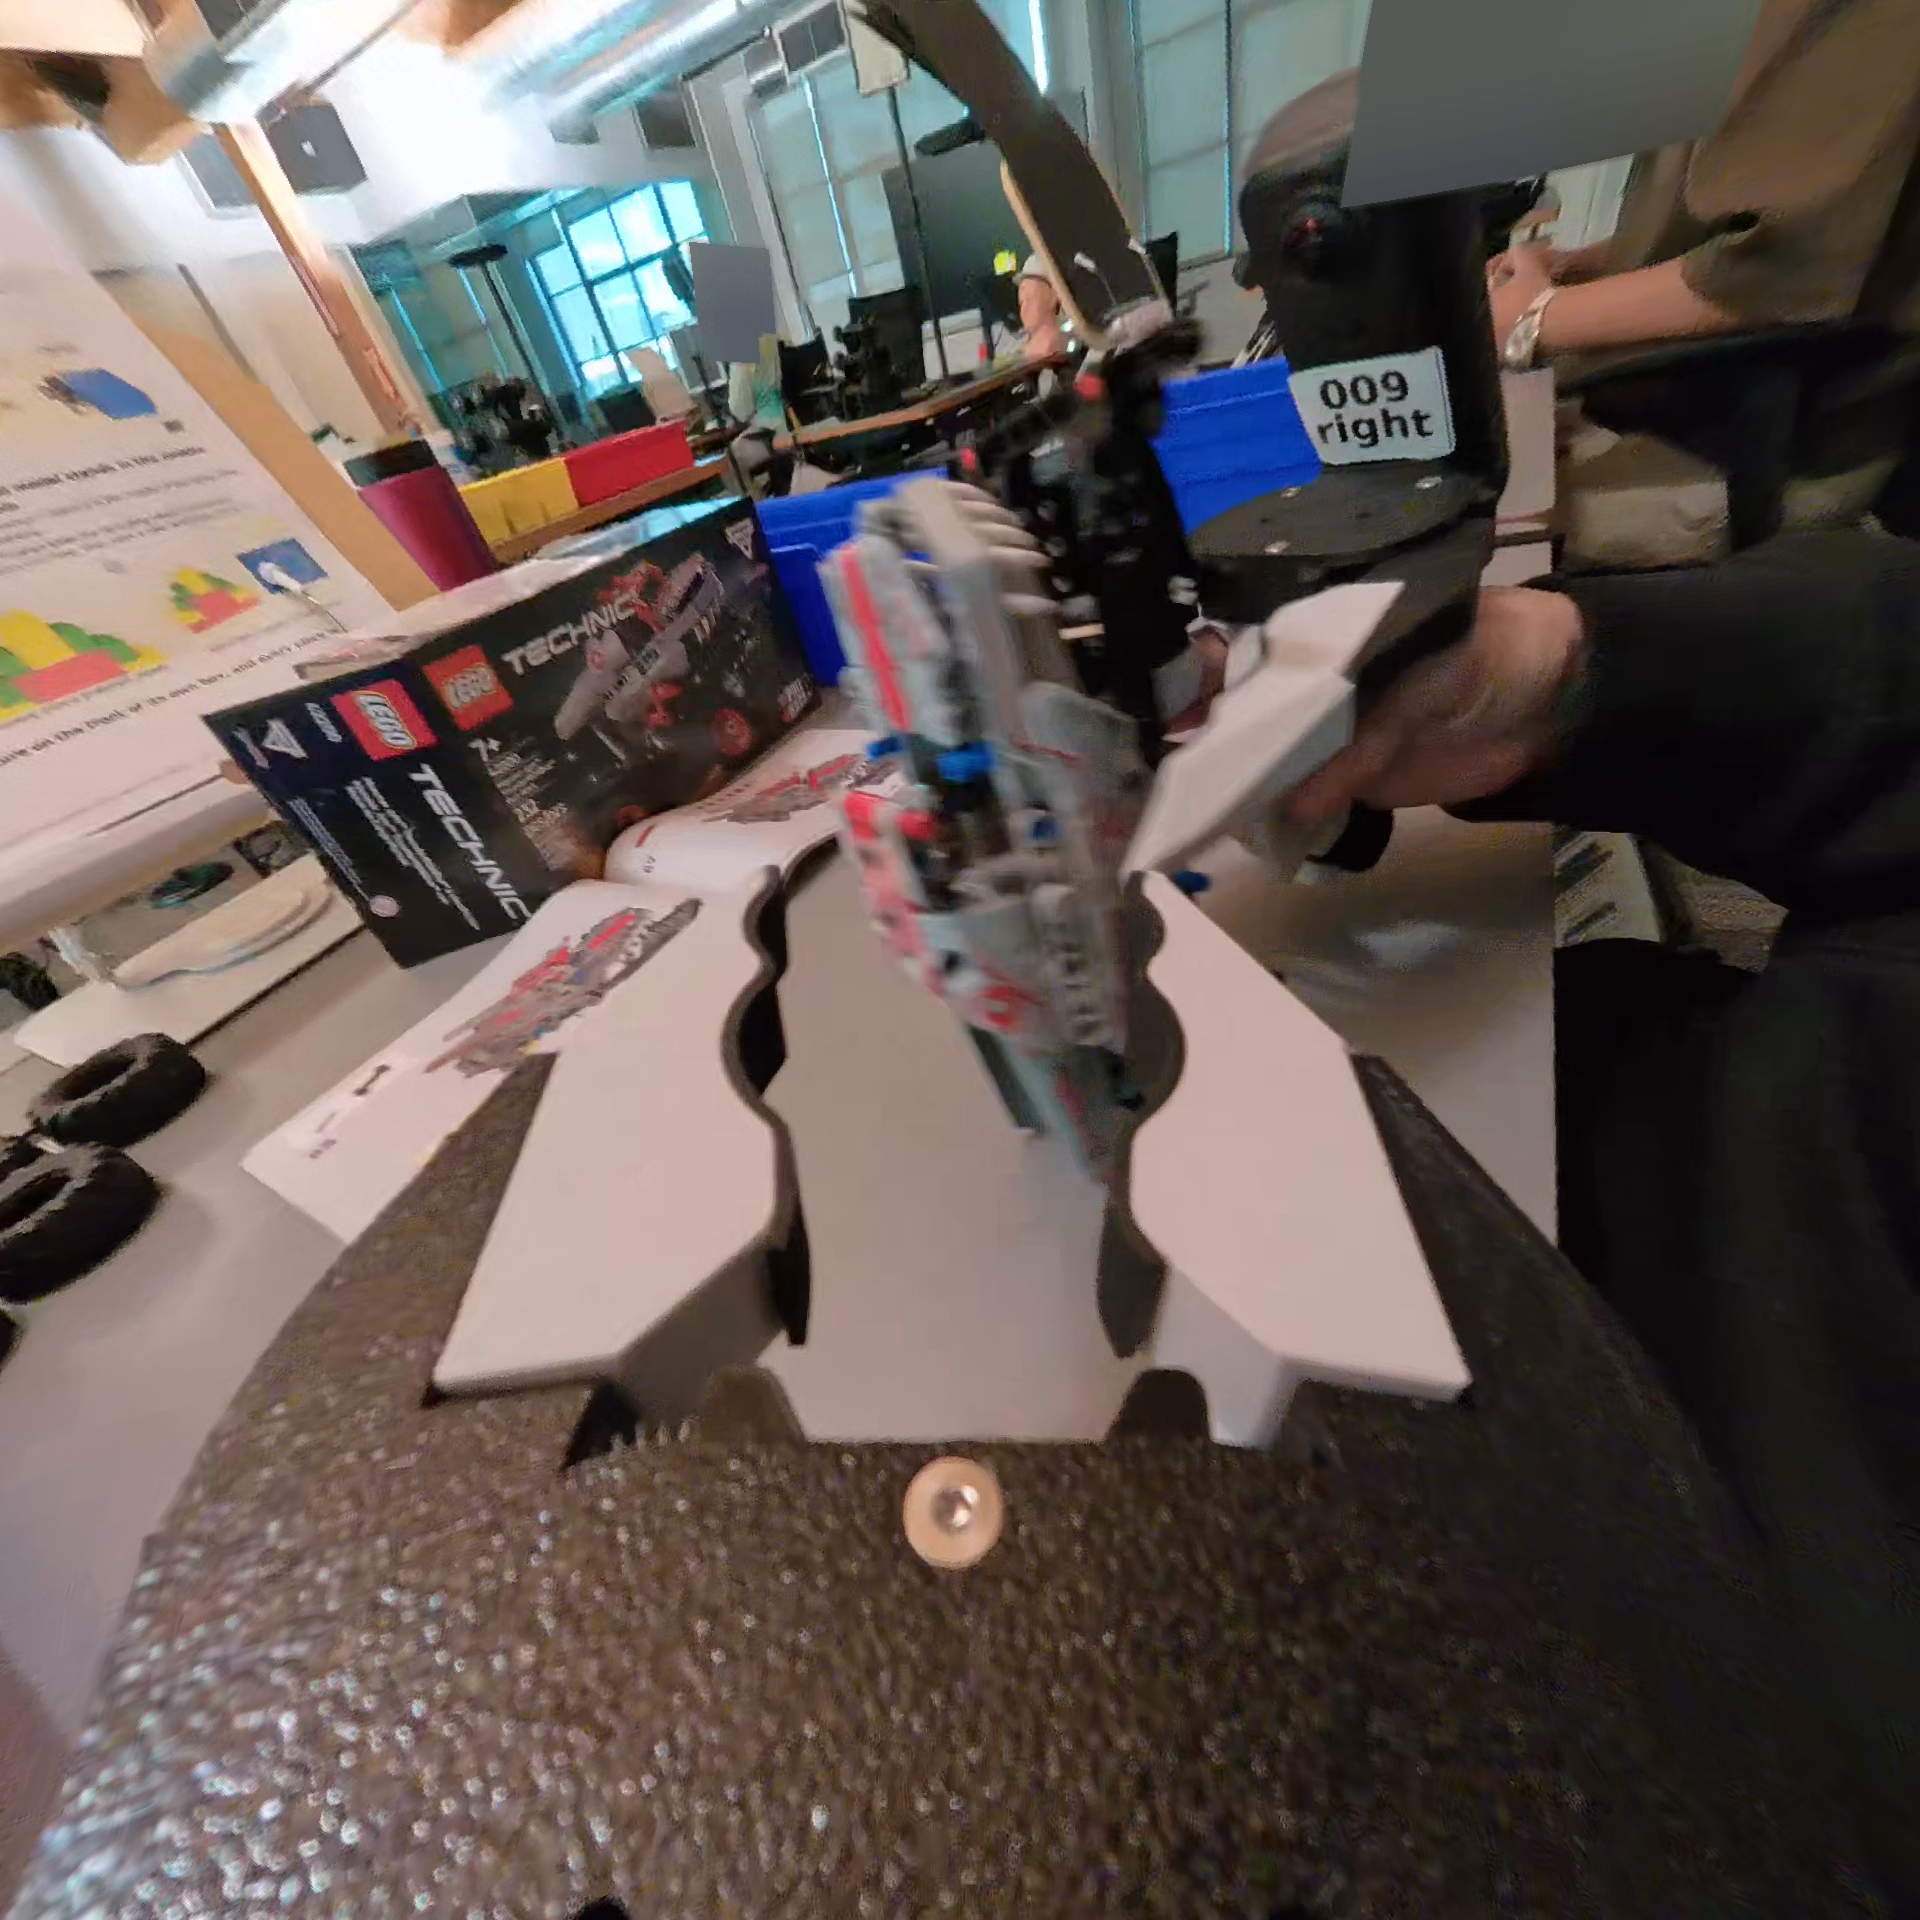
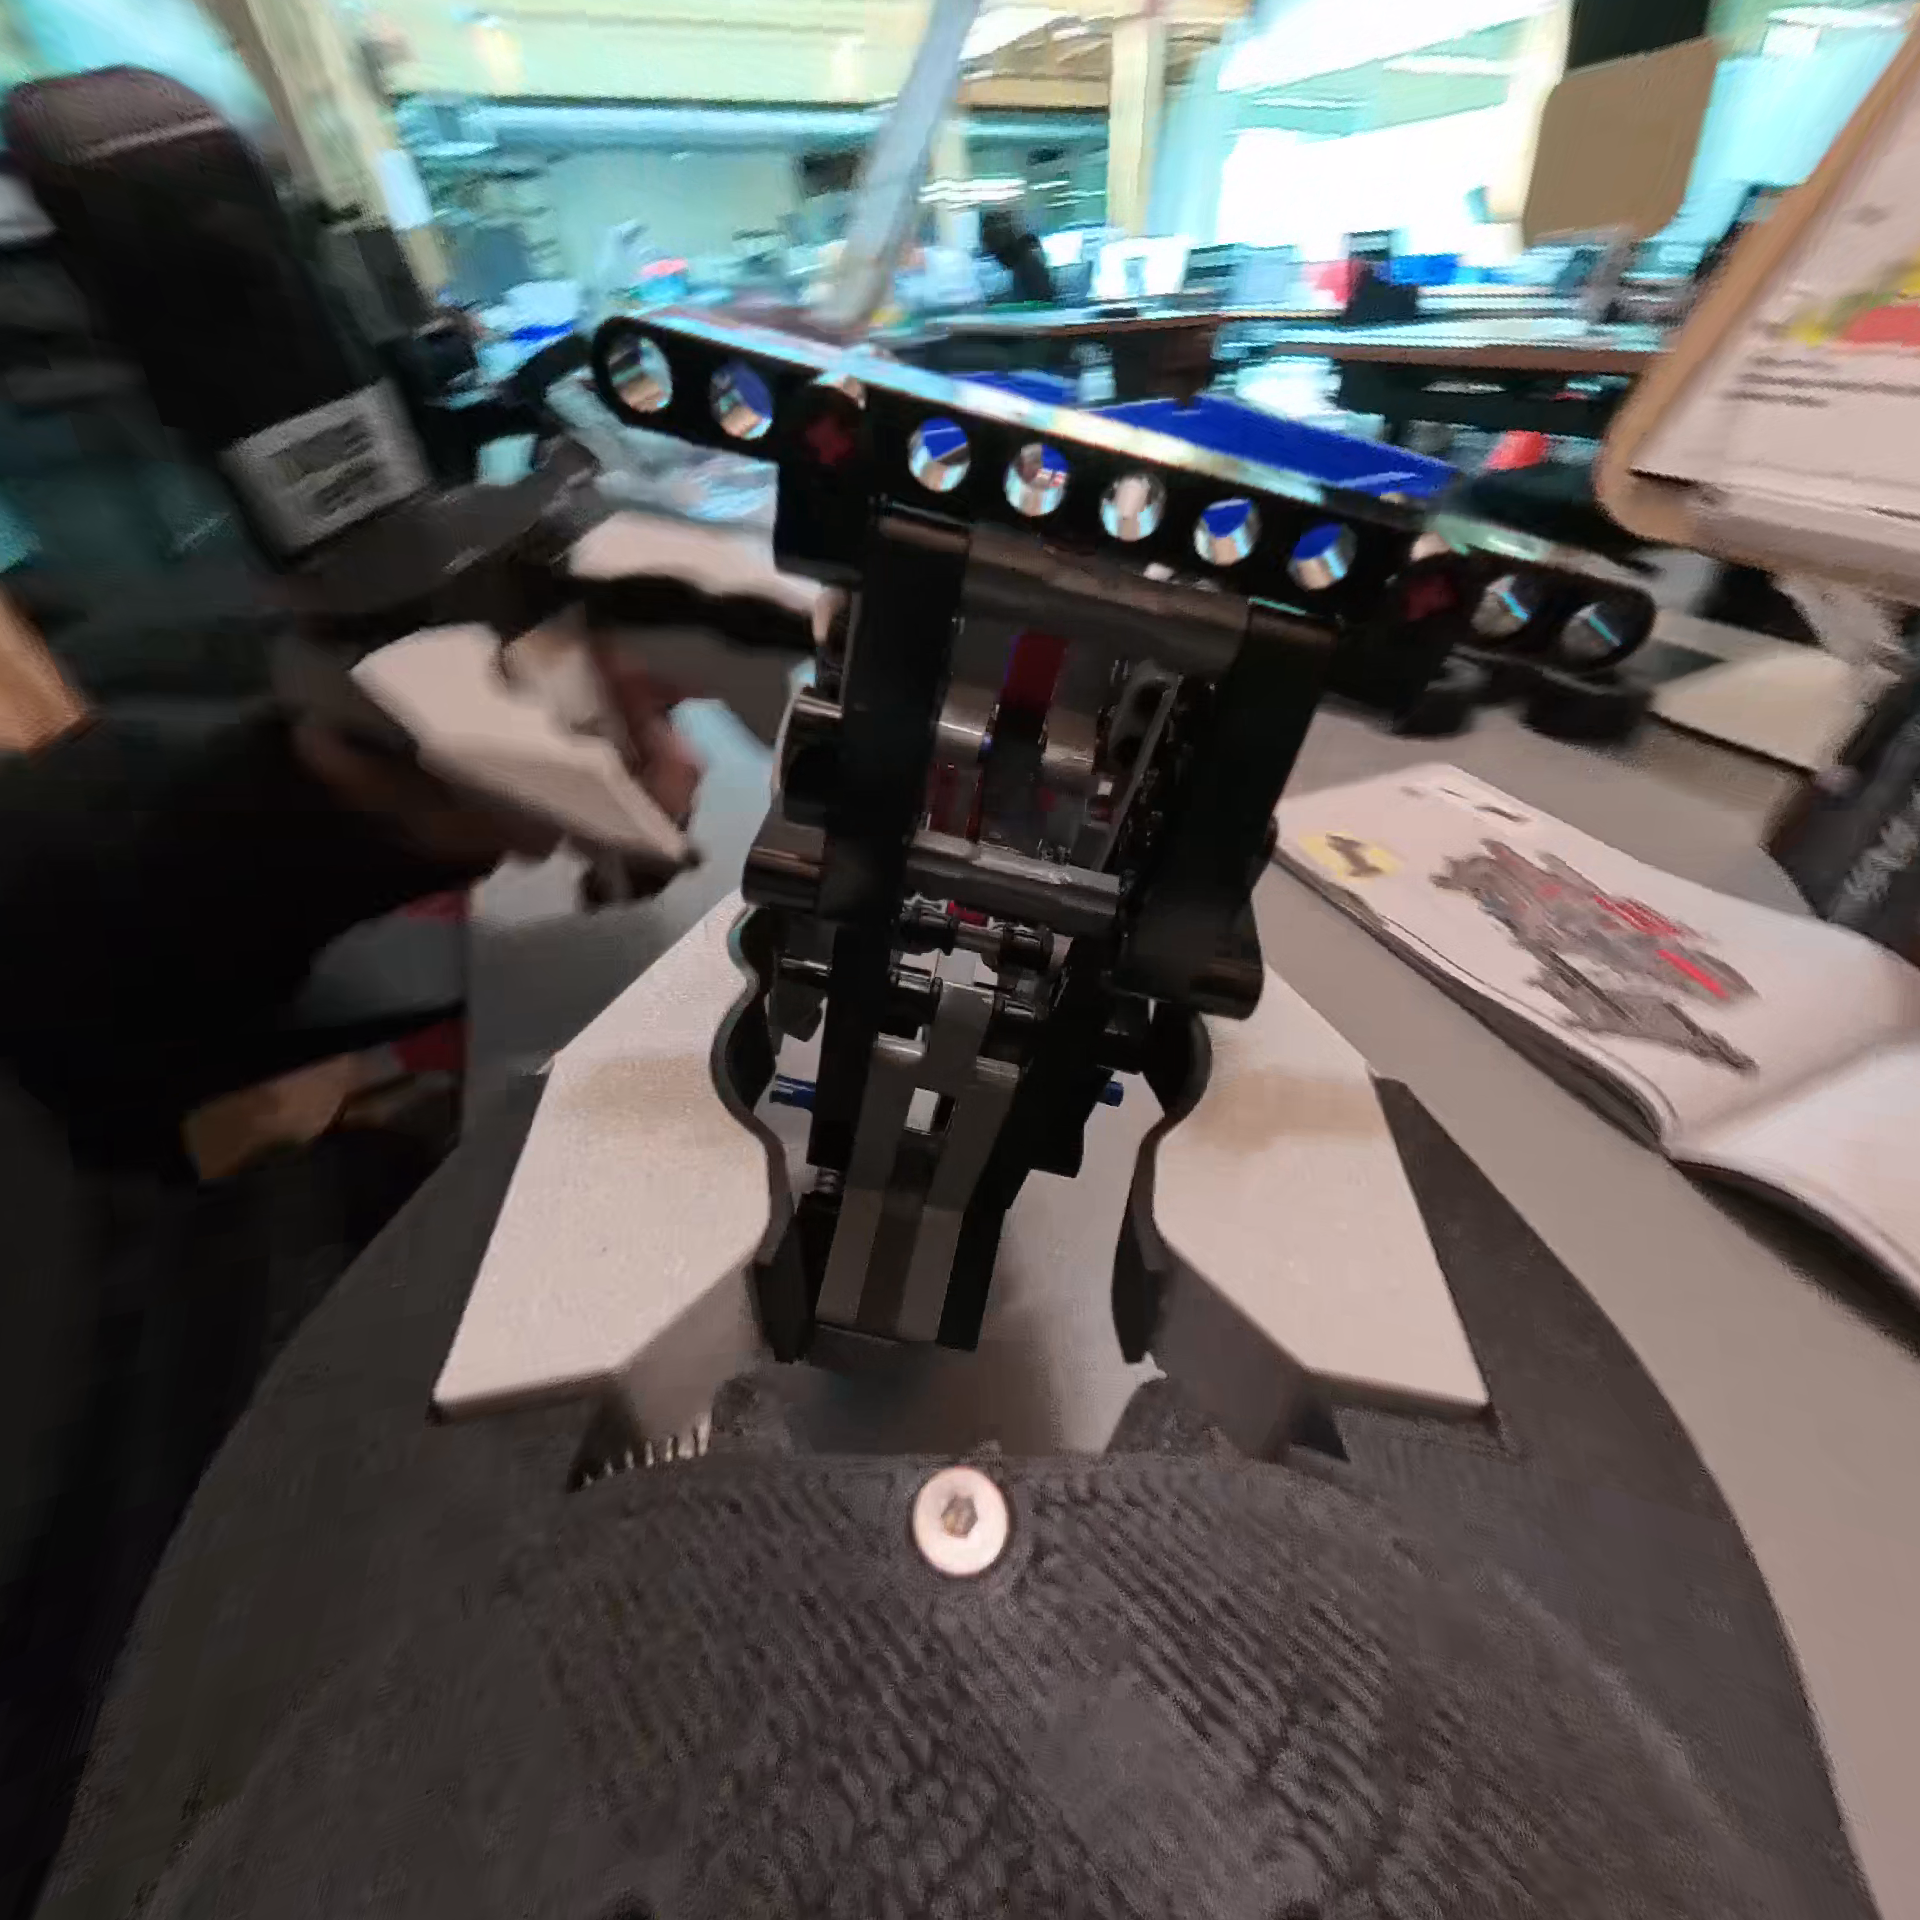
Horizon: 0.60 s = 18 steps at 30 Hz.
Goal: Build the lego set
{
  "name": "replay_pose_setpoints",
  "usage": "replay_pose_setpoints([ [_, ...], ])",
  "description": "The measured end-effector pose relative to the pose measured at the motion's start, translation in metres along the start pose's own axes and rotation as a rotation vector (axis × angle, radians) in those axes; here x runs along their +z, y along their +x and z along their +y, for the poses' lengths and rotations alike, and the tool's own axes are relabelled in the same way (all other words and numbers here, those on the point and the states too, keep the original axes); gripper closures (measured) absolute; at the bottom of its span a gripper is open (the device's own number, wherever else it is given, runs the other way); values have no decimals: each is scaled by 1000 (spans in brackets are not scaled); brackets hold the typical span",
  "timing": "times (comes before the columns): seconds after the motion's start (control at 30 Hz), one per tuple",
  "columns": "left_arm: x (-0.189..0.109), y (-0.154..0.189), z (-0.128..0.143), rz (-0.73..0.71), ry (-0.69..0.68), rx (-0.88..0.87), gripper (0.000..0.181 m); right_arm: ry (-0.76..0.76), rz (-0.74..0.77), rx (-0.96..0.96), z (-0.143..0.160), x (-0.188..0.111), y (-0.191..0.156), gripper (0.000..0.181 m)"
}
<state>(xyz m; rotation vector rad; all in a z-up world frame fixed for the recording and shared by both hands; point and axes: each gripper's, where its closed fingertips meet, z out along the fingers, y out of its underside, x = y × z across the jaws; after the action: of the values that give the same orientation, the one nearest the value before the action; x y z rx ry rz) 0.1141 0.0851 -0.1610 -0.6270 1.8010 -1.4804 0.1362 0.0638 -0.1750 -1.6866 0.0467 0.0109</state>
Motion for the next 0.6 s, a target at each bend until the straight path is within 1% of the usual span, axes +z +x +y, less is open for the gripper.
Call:
replay_pose_setpoints([
  [0.07, -3, -10, 2, 61, -14, -6, 103, -10, -149, -91, 1, -2, -15, 109],
  [0.13, 3, -3, 5, 175, -25, 7, 93, -30, -253, -139, 2, -2, -23, 109],
  [0.2, 11, 11, 9, 290, -47, 13, 87, -58, -296, -165, 2, -1, -25, 109],
  [0.27, 19, 21, 8, 366, -31, 35, 87, -61, -336, -197, 3, -1, -28, 109],
  [0.37, 23, 28, 7, 452, -17, 28, 100, -44, -353, -178, 4, -2, -29, 110],
  [0.4, 24, 27, 7, 452, -19, 16, 100, -35, -337, -152, 4, -2, -27, 109],
  [0.43, 24, 27, 7, 447, -11, 11, 101, -18, -305, -134, 4, -2, -23, 105],
  [0.47, 24, 27, 6, 438, 2, 6, 101, 6, -249, -124, 3, -2, -17, 93],
  [0.53, 25, 24, 5, 396, 17, -15, 105, 45, -183, -87, 4, -6, -13, 91],
  [0.6, 27, 22, 5, 354, 17, -21, 105, 44, -149, -42, 4, -9, -12, 93],
])
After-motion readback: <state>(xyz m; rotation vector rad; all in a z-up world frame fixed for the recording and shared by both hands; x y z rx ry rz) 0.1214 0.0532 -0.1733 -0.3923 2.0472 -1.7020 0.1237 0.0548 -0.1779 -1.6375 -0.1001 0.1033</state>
